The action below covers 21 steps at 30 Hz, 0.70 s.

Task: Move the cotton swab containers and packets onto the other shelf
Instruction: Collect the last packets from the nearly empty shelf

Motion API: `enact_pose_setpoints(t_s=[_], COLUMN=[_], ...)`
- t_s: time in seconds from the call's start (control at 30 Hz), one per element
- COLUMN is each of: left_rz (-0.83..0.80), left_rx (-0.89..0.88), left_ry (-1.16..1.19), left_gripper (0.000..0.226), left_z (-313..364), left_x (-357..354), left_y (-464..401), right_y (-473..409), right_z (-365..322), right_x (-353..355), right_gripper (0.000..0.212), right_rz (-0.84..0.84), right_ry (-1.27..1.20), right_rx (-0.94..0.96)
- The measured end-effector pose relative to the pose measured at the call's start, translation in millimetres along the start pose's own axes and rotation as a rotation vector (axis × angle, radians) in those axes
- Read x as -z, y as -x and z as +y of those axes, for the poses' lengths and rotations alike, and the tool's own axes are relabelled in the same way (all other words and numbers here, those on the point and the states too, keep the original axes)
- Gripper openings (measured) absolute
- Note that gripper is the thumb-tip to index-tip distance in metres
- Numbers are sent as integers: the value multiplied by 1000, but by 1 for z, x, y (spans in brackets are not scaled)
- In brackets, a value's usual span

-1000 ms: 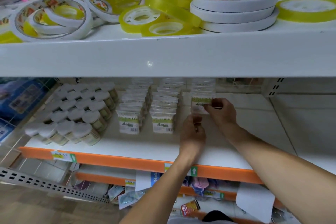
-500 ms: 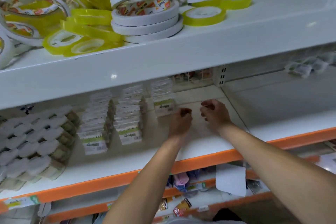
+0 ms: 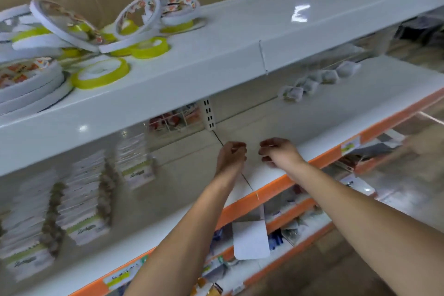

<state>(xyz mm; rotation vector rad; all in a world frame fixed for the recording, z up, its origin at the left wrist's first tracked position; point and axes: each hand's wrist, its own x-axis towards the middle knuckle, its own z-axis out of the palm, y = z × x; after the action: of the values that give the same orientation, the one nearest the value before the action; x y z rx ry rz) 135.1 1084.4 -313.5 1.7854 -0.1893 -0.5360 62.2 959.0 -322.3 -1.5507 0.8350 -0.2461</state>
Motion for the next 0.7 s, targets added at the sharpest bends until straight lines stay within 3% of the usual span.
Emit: enact_pose_setpoints(t_s=[0.7], left_rz=[-24], left_rx=[33], left_ry=[-15], left_gripper=[16], left_z=[52], left_x=[-232], left_y=[4], right_y=[-61], right_z=[25], right_x=[241], right_gripper=[22], right_rz=[18], right_ry=[-62], right_rx=[-71])
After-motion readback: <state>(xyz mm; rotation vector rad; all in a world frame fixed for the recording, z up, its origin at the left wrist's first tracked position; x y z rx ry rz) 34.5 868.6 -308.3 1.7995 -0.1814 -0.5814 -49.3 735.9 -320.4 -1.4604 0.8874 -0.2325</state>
